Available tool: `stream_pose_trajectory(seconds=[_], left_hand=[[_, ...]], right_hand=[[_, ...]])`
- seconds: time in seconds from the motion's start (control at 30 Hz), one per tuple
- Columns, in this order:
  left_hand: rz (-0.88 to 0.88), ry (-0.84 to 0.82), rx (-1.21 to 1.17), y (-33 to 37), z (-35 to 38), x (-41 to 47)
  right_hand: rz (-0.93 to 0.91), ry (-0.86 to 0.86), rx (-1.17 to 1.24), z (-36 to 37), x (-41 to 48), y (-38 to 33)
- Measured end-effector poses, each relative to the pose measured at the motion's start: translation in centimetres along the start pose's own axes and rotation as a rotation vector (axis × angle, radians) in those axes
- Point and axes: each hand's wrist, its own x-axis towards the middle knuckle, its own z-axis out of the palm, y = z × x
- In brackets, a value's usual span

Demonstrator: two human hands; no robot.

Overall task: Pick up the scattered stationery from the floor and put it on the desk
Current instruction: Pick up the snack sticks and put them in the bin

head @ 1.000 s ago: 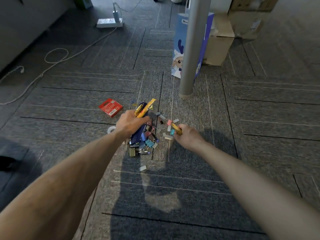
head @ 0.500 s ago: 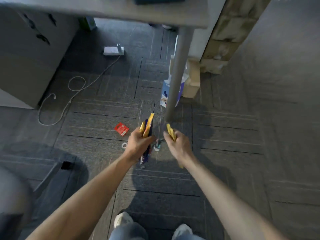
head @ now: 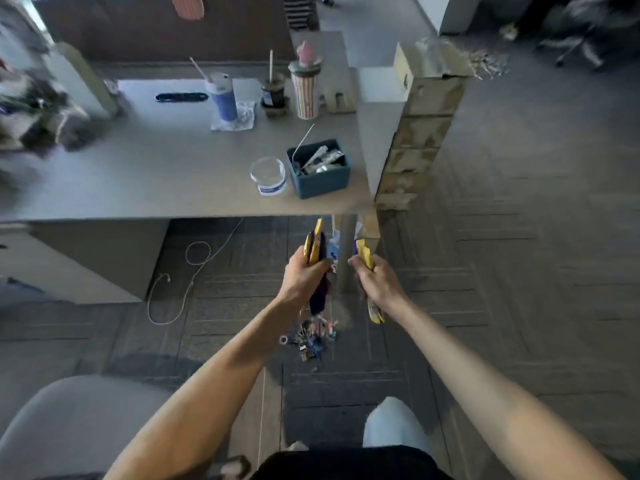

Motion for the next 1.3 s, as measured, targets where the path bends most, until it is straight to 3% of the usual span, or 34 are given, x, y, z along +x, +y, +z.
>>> stream_pose_trajectory(seconds=[0.33,0.57,0.7,1.0,1.17,1.3], left_hand=[[-0.033,-0.075,-0.094,5.4,1.5,10.4],[-0.071,0.081,0.058,8.1,1.8,19.2],[-0.095,0.156,0.164,10.8,0.7,24.2],[0.184,-0.087,0.852,13.7,-0.9,36.5],[0.374,-0.201,0.935,11.5,0.3,40.1],[0.389,-0.169,0.985,9.6,0.1,41.1]], right_hand=[[-0.04,-0.023,0.023,-3.2,12.3,-4.9],[-0.036,-0.207,0.101,-5.2,23.3,-8.2],[-0.052,-0.189,0.061,-6.1,28.4,-9.8],[0.039,-0.094,0.05,-5.4,34.1,-10.7],[0.077,-0.048,0.026,-4.4,35.1,-9.7],[0.098,-0.039,0.01,-4.3,35.5,-9.5]])
